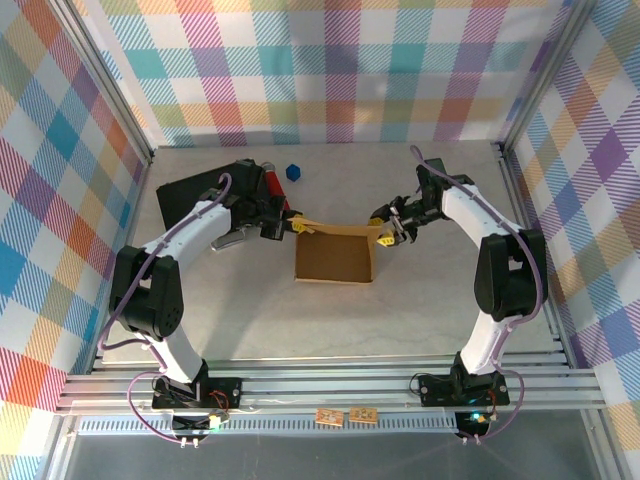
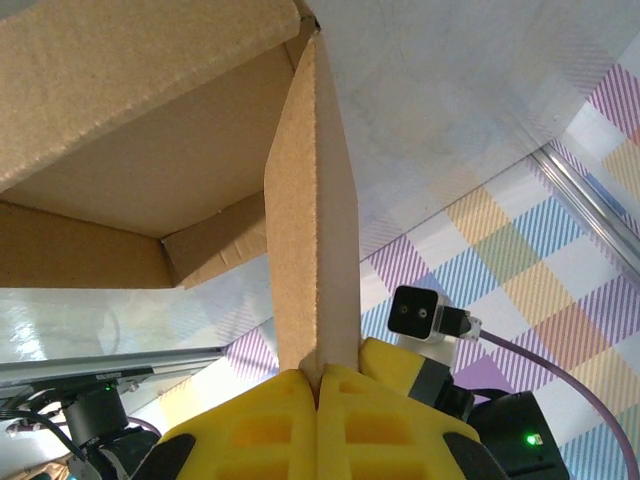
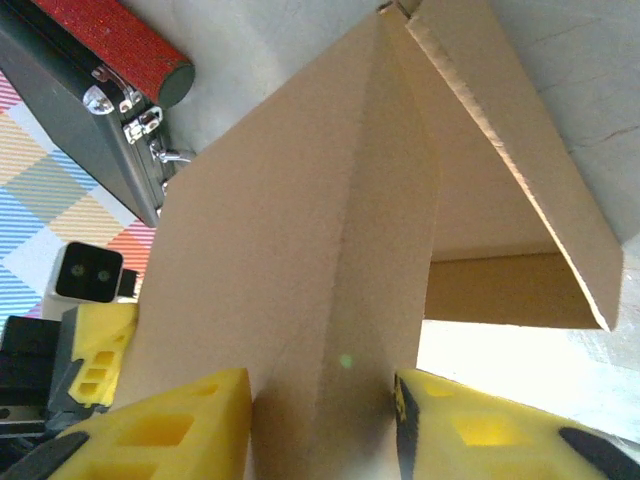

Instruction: Fold the paper box

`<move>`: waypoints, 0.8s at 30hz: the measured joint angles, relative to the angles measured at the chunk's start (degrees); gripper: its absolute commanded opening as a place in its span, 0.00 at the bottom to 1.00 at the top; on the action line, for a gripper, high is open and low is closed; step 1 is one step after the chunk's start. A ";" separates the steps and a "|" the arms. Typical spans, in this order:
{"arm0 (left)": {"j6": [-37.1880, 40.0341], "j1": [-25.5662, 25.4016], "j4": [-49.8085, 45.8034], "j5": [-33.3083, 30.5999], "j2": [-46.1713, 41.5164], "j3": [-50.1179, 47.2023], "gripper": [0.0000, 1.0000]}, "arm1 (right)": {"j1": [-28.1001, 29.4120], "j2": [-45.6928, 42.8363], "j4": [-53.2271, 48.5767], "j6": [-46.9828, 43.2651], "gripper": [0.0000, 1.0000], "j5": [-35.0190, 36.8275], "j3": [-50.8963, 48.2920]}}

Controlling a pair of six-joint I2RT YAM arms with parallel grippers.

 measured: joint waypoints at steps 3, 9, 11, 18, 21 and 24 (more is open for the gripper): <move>0.35 0.00 0.66 0.07 -0.04 -0.94 0.00 | 0.33 0.00 0.61 0.09 0.33 0.79 0.00; 3.80 0.04 4.09 0.46 -0.04 -4.44 0.00 | 2.32 0.00 -0.50 -2.19 0.30 5.57 0.00; 5.84 0.04 4.48 0.44 -0.04 -5.35 0.00 | 3.10 0.00 -0.72 -3.54 0.28 7.48 -0.02; 14.69 0.04 1.79 -1.22 -0.04 -6.05 0.23 | 7.17 -1.57 -1.31 -9.11 0.28 15.08 -1.38; 18.82 0.04 -1.36 -2.84 -0.04 -6.80 0.28 | 9.01 -2.99 -1.18 -11.23 0.28 17.88 -2.10; 22.47 0.02 -4.26 -4.17 -0.04 -8.28 0.34 | 10.84 -4.42 -1.11 -13.29 0.28 20.26 -3.28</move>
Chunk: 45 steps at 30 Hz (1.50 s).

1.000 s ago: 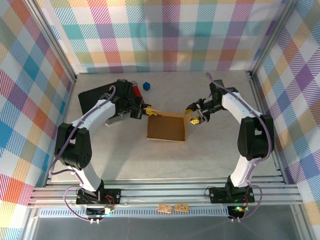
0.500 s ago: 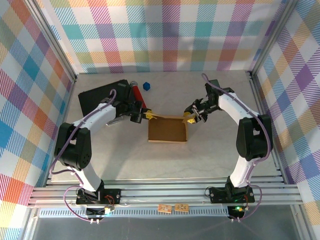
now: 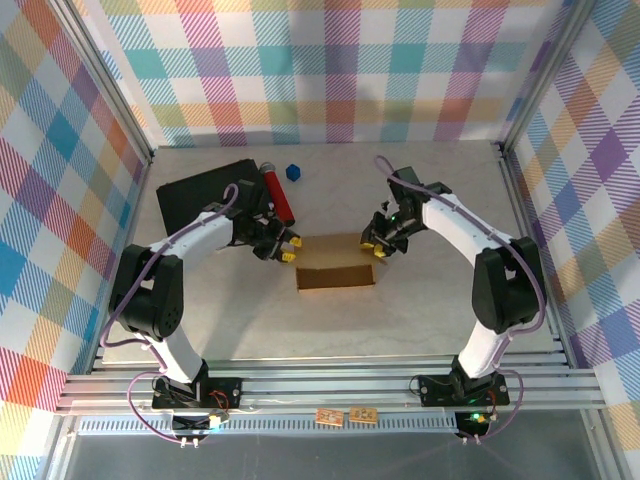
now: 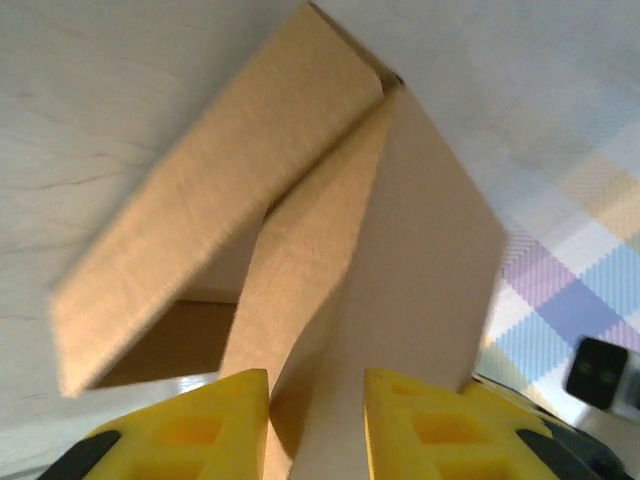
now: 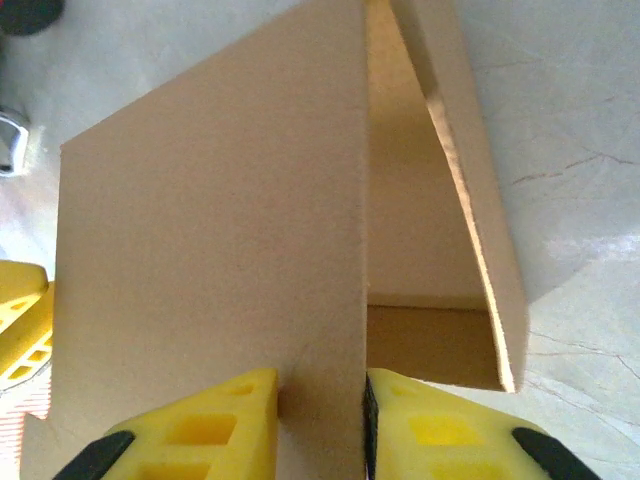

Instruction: Fold the paper box

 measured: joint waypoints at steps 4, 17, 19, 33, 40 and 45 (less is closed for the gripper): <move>3.39 -0.11 -2.54 -1.46 -0.02 -2.93 0.35 | 1.73 -0.72 -0.07 -2.12 0.29 2.51 -1.29; 9.73 -2.19 -5.79 -6.23 -0.02 -3.58 0.31 | 4.28 -1.27 0.00 -6.47 0.28 8.11 -4.00; 10.51 -2.67 -5.79 -6.99 -0.02 -3.58 0.30 | 4.87 -1.29 0.04 -6.97 0.27 9.18 -4.07; 11.63 -4.42 -2.38 -9.46 -0.22 -6.67 0.31 | 7.06 0.26 0.15 -11.10 0.21 14.80 -5.14; 10.49 -4.72 -3.45 -12.22 -7.06 -7.06 0.47 | 7.06 0.26 -0.07 -11.67 0.19 14.95 -5.05; 10.60 -5.16 -4.48 -11.23 -9.11 -7.15 0.48 | 7.06 0.26 -0.11 -11.67 0.19 14.93 -5.01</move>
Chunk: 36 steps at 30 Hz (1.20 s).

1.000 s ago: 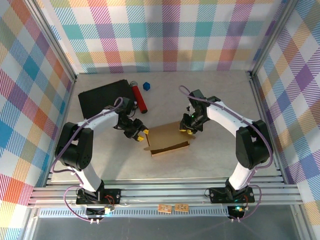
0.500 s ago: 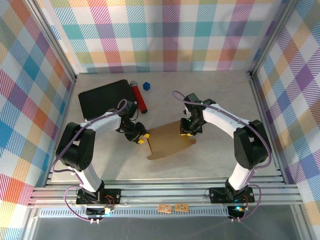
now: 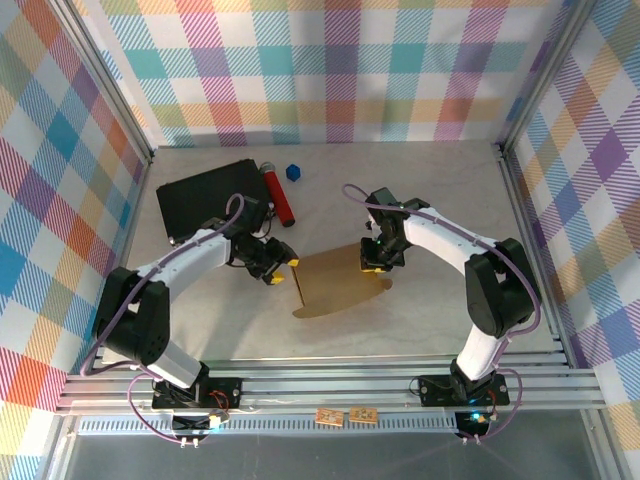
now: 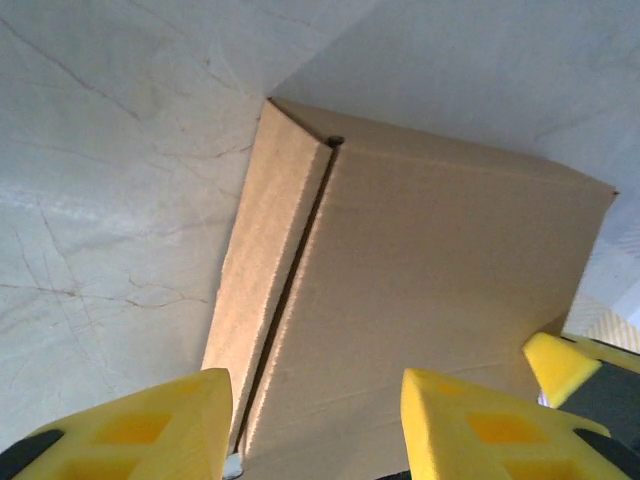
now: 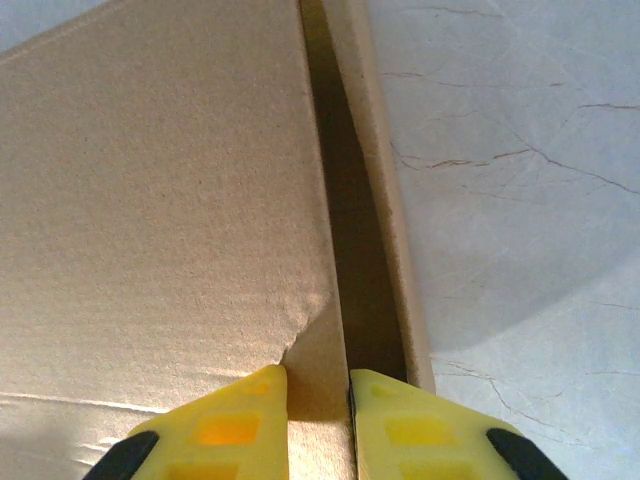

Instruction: Fold the paper box

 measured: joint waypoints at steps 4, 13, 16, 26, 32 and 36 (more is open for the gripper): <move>0.11 -1.62 0.31 -0.02 1.29 -1.46 0.48 | 0.00 0.00 -0.13 -0.02 0.20 -0.02 0.28; 0.61 -5.16 4.46 0.17 5.73 -3.43 0.28 | -0.15 -0.11 -1.22 -1.55 0.41 0.13 0.76; 1.01 -5.33 6.58 0.42 5.55 -4.13 0.20 | -1.40 -1.09 -2.16 -3.13 0.52 -0.76 0.76; 5.79 -4.76 7.63 0.42 5.22 -4.59 0.08 | -14.38 -6.12 3.30 -9.79 0.63 -17.79 -3.80; 9.92 -3.10 7.93 2.71 5.22 -5.40 0.05 | -17.31 1.40 6.82 -11.21 0.63 -26.97 -6.54; 12.72 -1.38 8.50 5.03 5.20 -6.36 0.05 | -17.27 5.66 11.41 -10.47 0.63 -31.10 -7.26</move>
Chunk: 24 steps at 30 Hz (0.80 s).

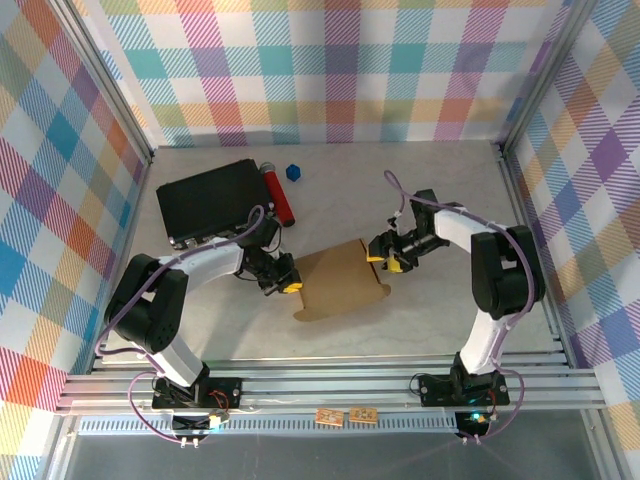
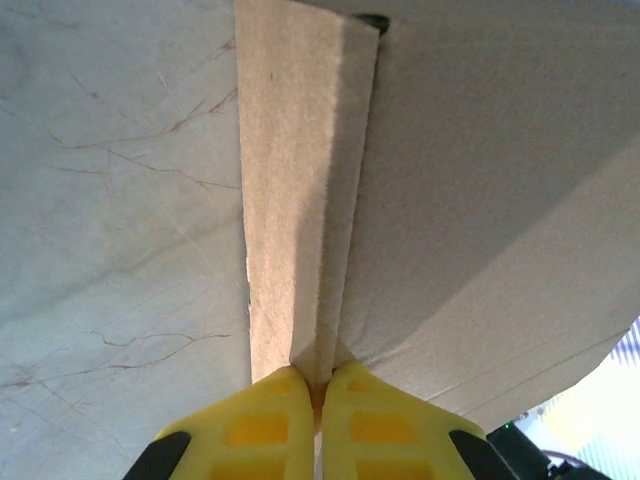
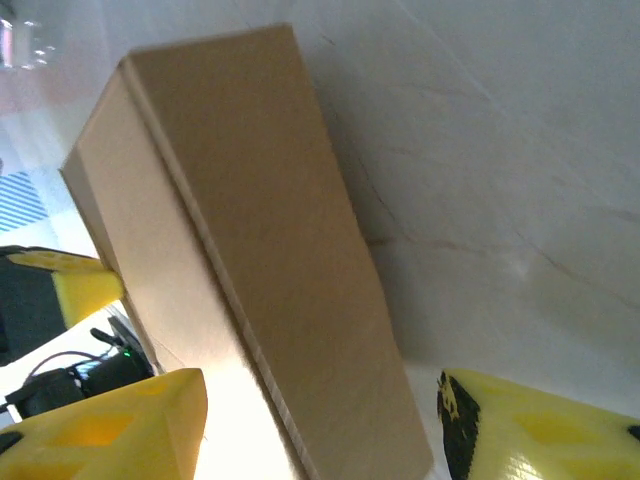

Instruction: Fold the paper box

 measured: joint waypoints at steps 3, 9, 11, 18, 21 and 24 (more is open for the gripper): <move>2.27 1.55 0.42 1.64 -0.11 -0.79 0.04 | 0.00 0.17 5.33 0.96 0.64 -3.93 -2.95; 5.60 3.98 -0.15 3.19 0.11 -0.94 0.01 | 0.07 0.20 13.05 1.46 0.65 -11.52 -7.41; 6.23 4.28 -0.28 3.67 0.35 -0.92 0.01 | 0.35 0.22 14.93 1.79 0.65 -13.77 -8.26; 7.19 4.85 -1.01 4.48 0.94 -0.55 0.01 | 2.71 1.20 18.84 2.89 0.63 -17.64 -8.61; 7.19 4.94 -1.31 4.46 0.98 -0.44 0.01 | 3.26 1.66 19.43 3.58 0.57 -18.43 -8.61; 7.17 5.07 -1.60 4.46 0.98 -0.33 0.05 | 3.34 2.16 19.54 4.52 0.46 -19.02 -8.61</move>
